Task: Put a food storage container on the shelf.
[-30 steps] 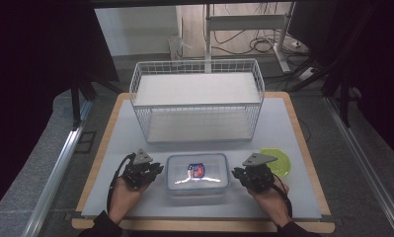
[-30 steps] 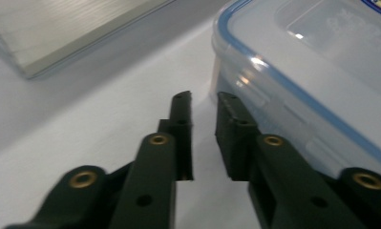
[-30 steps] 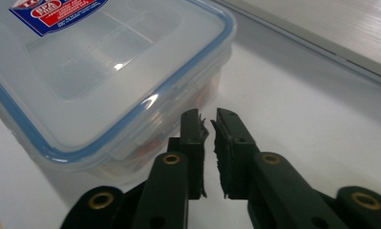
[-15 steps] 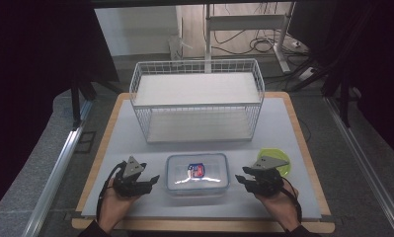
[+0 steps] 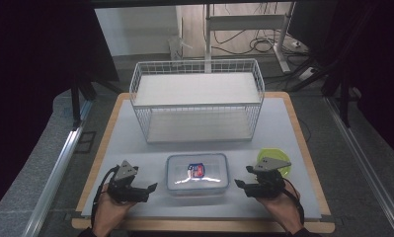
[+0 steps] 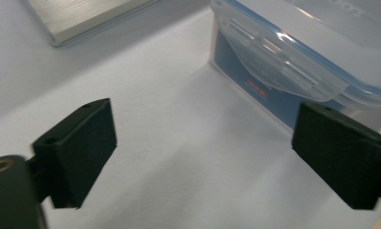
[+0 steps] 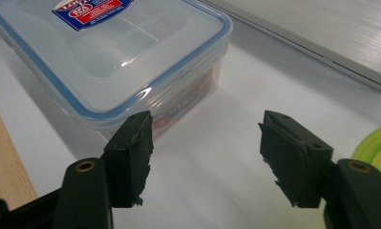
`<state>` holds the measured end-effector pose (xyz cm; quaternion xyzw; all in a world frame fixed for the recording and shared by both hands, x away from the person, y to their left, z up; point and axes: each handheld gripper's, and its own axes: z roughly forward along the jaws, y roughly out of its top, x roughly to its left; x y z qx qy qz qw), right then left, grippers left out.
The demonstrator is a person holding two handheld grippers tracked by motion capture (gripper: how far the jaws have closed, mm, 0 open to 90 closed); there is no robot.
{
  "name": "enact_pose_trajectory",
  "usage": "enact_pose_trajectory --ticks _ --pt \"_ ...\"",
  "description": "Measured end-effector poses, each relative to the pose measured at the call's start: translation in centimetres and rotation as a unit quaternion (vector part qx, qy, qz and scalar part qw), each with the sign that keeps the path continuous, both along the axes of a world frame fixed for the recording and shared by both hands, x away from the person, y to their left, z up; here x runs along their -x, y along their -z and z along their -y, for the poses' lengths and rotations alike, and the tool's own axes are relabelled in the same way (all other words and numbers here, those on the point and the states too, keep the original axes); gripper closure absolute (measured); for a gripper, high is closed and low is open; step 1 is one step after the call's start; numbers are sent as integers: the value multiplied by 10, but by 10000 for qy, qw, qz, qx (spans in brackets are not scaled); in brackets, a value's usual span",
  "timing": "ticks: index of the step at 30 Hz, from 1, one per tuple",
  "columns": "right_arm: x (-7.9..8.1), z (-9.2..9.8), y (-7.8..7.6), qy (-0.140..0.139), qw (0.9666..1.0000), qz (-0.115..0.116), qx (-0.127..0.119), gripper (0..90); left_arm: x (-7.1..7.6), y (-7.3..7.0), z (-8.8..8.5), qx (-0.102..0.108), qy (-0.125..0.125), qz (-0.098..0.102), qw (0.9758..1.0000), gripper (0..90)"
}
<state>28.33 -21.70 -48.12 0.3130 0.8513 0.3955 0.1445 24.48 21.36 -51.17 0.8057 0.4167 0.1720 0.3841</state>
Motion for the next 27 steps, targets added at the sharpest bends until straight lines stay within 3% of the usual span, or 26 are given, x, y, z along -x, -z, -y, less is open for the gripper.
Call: enact_pose_trajectory --ticks 3,9,13,16,20,24,27 --pt "-1 -1 -1 14 10000 12 -31 300 1 0 2 -2 202 24 9998 53" --pt "-2 -2 -3 -24 9999 -76 -130 221 -2 -4 1 215 454 99 9987 79" --pt "-6 -3 -7 -16 9989 -314 -350 153 -8 -5 6 266 439 115 9986 47" --pt "-9 -5 -8 -4 9984 -416 -392 123 -12 -10 11 335 563 146 9977 31" --pt "-14 -12 -12 -62 9964 -612 -577 88 -22 -21 20 545 672 -104 9962 19" --pt "-19 -19 -13 -120 9957 -719 -572 87 -32 -19 31 659 861 -377 9934 3" --pt "-27 -27 -8 -198 9929 -993 -617 88 -40 -15 38 770 971 -620 9903 0"
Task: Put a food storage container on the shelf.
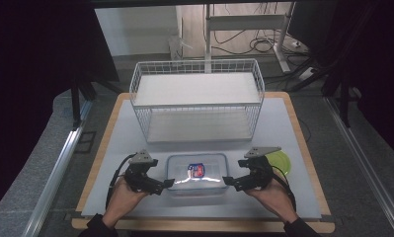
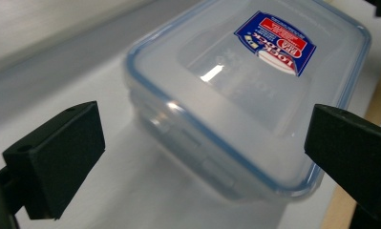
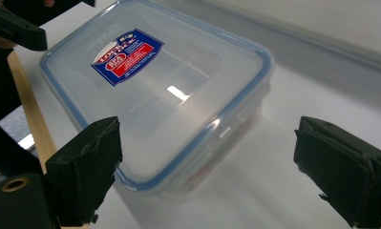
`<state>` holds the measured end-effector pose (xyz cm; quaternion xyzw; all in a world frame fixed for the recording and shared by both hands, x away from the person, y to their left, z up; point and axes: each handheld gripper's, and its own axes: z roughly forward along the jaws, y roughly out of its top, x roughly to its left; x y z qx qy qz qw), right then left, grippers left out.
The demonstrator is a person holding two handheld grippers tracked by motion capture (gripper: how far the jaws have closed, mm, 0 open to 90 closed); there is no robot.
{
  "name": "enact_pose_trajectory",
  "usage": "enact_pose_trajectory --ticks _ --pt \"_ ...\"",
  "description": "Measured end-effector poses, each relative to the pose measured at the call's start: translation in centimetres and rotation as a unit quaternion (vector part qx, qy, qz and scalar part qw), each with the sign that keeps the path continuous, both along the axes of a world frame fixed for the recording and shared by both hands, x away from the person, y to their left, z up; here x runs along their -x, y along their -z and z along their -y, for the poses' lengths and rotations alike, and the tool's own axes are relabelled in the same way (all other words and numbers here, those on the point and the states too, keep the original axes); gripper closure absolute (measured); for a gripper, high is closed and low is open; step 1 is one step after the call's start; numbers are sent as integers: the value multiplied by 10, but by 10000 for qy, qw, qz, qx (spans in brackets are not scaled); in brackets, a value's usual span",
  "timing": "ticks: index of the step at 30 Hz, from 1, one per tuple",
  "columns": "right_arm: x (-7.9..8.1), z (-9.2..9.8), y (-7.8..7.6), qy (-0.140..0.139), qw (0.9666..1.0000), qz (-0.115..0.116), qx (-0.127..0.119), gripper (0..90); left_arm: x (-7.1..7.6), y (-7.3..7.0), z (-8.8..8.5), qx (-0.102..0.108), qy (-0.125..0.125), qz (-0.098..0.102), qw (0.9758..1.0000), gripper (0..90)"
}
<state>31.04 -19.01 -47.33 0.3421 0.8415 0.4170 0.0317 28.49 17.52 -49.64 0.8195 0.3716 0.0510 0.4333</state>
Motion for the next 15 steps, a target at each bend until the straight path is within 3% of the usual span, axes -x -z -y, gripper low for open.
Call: enact_pose_trajectory --ticks 4,7,10,12,15 --pt "-8 -8 7 -84 9997 -230 28 88 -8 6 8 -62 128 -203 9997 0" --pt "-14 -14 12 -180 9991 -390 35 87 -15 12 9 226 266 -414 9985 0" --pt "-21 -20 19 -342 9969 -702 -103 75 -21 20 6 513 444 -729 9950 0" --pt "-22 -22 20 -327 9963 -791 -106 60 -22 23 5 640 472 -868 9930 0" --pt "-27 -22 24 -363 9932 -1071 -272 74 -20 21 6 533 505 -874 9935 0"
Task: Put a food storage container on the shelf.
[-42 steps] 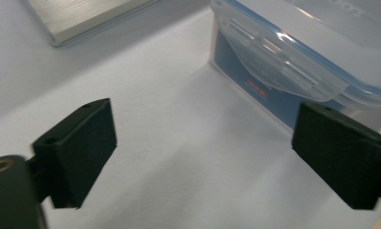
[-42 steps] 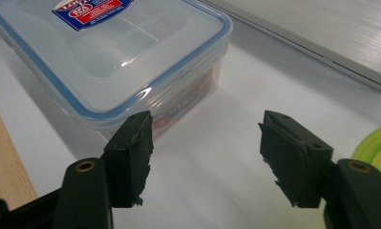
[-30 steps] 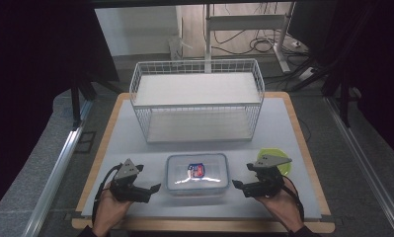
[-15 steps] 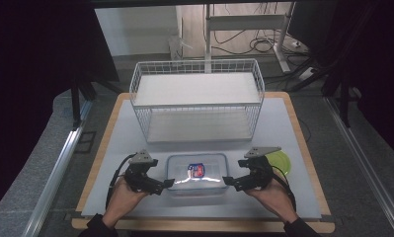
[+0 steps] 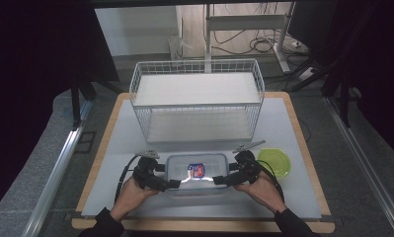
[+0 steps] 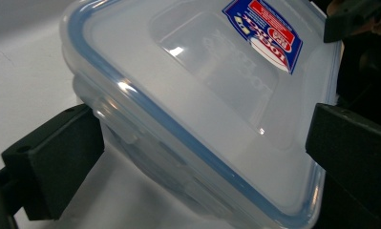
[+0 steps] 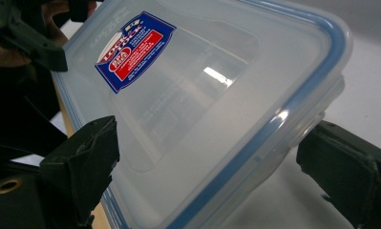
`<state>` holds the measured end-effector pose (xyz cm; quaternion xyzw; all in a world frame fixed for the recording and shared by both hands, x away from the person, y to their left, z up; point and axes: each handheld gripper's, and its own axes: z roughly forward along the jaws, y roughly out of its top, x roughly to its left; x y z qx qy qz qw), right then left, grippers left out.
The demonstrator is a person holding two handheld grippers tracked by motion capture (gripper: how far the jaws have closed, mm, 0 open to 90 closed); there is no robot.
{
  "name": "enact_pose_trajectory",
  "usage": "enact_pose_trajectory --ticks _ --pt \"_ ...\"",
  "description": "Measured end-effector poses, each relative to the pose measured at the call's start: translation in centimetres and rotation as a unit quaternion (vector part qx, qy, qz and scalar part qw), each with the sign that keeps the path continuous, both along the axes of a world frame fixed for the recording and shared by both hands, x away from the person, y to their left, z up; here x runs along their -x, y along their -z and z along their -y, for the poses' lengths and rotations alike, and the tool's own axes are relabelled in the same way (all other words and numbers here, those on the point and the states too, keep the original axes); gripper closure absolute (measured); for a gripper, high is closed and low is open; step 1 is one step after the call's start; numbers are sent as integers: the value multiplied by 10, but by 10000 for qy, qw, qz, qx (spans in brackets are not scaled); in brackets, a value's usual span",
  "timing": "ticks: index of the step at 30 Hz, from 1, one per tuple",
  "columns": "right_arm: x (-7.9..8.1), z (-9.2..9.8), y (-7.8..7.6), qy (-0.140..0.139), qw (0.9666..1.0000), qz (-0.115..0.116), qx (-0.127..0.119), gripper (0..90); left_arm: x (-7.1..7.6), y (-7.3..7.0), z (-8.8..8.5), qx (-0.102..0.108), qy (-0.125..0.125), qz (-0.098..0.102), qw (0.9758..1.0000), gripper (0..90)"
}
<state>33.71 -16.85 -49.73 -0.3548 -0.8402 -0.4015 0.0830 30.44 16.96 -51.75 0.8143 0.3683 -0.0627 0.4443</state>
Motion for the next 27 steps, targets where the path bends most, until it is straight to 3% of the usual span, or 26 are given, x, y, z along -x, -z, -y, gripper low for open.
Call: enact_pose_trajectory --ticks 1,3,8,10,16,17,18,19,22,27 --pt "-1 3 1 45 9998 -165 -80 99 2 -1 1 -47 -14 -15 10000 0" --pt "0 4 1 62 9998 -188 -103 117 6 -3 3 -95 -47 -37 9999 0" --pt "14 8 -3 123 9999 -37 -85 184 17 -9 5 -356 2 167 9992 27" --pt "21 9 -5 149 9999 34 -67 210 23 -10 4 -331 -10 196 9993 60" --pt "38 16 -6 232 9996 93 -138 299 39 -7 -6 -47 -162 241 9996 197" --pt "41 19 -7 271 9994 111 -203 340 41 -7 -8 47 -229 252 9994 256" --pt "41 19 -7 271 9994 111 -203 340 41 -7 -10 131 -252 259 9993 256" --pt "43 23 -9 371 9986 150 -358 401 42 -7 -14 293 -319 266 9987 332" --pt "42 26 -11 418 9978 174 -492 448 42 -7 -22 588 -444 217 9970 402" --pt "43 27 -10 471 9974 134 -536 455 43 -6 -23 704 -558 103 9959 432"
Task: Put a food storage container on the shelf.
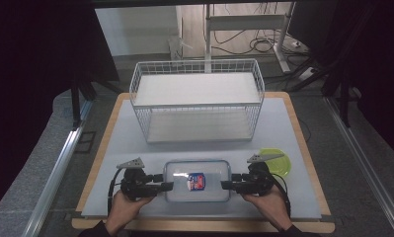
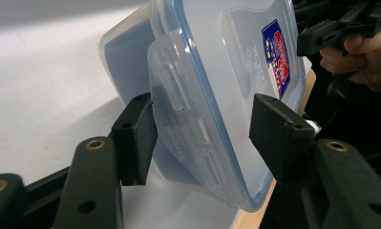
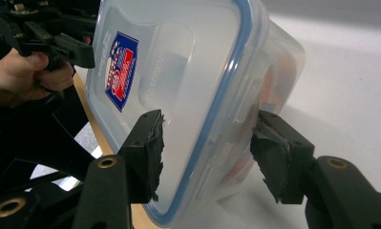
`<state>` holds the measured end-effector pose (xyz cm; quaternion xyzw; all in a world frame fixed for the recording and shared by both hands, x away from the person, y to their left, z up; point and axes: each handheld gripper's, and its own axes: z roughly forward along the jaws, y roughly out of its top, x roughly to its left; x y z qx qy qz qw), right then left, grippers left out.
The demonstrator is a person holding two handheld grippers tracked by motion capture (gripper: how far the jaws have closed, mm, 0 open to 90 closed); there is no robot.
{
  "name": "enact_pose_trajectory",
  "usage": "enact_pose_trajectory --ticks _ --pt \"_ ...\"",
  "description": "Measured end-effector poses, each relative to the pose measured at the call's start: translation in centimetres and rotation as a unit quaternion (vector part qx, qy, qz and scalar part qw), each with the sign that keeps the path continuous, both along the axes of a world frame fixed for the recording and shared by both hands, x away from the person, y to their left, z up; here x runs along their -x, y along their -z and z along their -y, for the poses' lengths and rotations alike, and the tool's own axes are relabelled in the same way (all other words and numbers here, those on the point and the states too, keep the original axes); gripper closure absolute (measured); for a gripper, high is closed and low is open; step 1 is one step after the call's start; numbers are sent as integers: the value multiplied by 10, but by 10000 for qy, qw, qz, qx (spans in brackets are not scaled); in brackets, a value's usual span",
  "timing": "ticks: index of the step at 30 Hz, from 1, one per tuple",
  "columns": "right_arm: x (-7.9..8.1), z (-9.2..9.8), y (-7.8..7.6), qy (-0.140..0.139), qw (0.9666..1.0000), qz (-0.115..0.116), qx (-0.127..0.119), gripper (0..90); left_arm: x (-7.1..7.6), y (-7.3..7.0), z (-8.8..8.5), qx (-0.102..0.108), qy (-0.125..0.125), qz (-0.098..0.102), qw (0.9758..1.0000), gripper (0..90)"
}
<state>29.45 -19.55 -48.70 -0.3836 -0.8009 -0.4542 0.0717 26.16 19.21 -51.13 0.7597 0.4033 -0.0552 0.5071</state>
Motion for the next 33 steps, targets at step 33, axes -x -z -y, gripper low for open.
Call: enact_pose_trajectory --ticks 33 --pt "-5 0 -15 359 9987 -138 -325 525 -3 -23 0 86 -439 207 9988 487"
